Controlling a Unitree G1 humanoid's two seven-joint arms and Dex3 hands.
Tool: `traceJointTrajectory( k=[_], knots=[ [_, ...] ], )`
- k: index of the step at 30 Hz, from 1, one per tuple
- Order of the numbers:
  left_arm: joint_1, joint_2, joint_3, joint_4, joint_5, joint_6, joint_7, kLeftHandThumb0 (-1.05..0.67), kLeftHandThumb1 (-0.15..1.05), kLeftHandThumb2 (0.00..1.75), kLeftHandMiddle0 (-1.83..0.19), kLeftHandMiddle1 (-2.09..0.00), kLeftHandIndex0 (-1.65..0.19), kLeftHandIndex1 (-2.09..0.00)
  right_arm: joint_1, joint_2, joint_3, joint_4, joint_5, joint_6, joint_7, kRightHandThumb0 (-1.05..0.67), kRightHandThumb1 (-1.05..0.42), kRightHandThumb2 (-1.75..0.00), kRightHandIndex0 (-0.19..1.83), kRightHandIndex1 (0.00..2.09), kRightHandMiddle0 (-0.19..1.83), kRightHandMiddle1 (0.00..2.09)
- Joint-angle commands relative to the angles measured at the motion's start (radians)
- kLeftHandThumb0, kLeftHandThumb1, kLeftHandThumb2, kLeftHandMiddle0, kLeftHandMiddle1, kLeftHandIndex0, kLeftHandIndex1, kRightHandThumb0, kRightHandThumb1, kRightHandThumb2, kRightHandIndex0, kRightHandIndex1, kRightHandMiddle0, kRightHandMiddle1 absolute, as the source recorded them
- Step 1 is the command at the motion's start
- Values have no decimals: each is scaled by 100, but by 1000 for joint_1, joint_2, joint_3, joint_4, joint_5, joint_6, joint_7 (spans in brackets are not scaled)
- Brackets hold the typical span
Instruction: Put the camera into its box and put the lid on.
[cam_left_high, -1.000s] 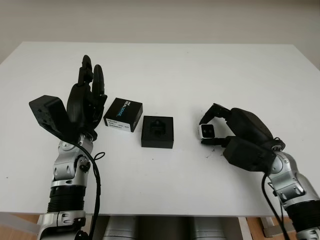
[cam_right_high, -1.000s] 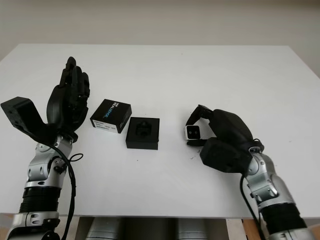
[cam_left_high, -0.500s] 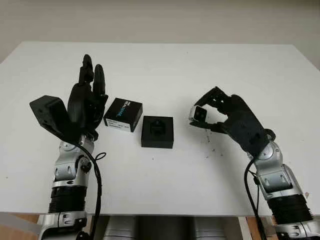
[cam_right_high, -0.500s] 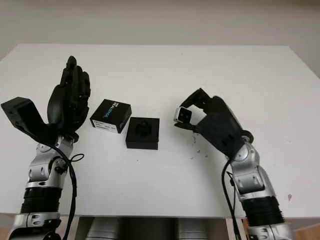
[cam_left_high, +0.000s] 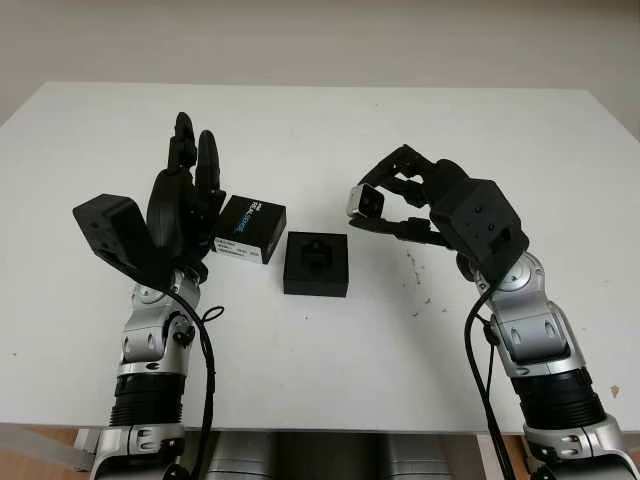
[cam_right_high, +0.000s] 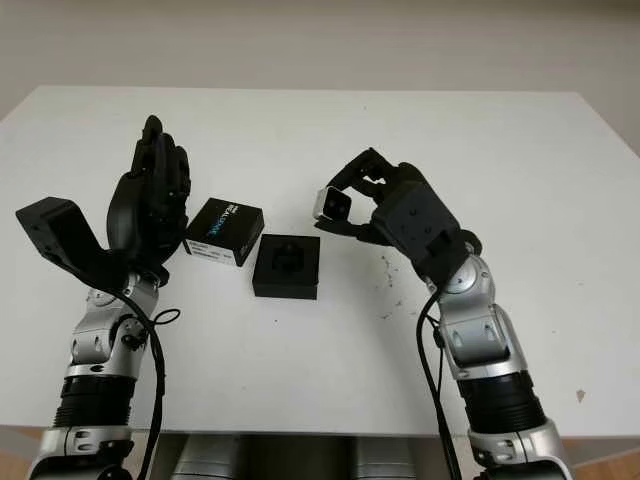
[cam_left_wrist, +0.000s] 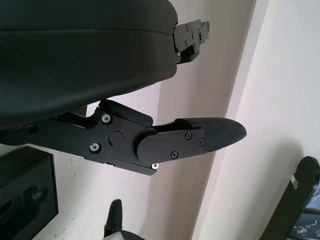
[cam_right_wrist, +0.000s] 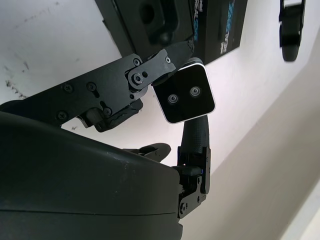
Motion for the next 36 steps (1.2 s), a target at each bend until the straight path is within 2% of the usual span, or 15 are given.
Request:
traceJointTrajectory(
  k=[1,8,21,36],
  knots=[
    [-11,0,-2,-14,4,-1,3,-67,105,50,19,0,19,0,-39,-12,14,1,9,22,34,-41,-95,-6,43,3,27,184],
    [-16,-5,1,-14,-1,-2,9,-67,105,48,19,-2,19,-1,-99,-26,54,58,15,50,127,-43,-94,-5,43,4,31,184],
    [-6,-2,-1,-32,2,6,16,-67,105,48,19,-1,19,-1,-128,-11,115,211,-14,-89,110,-43,-93,-5,44,5,35,186],
    [-4,-7,-1,-36,0,9,19,-67,105,48,19,-2,19,-1,-102,24,136,199,-32,-71,99,-41,-93,-5,42,4,29,186]
  ],
)
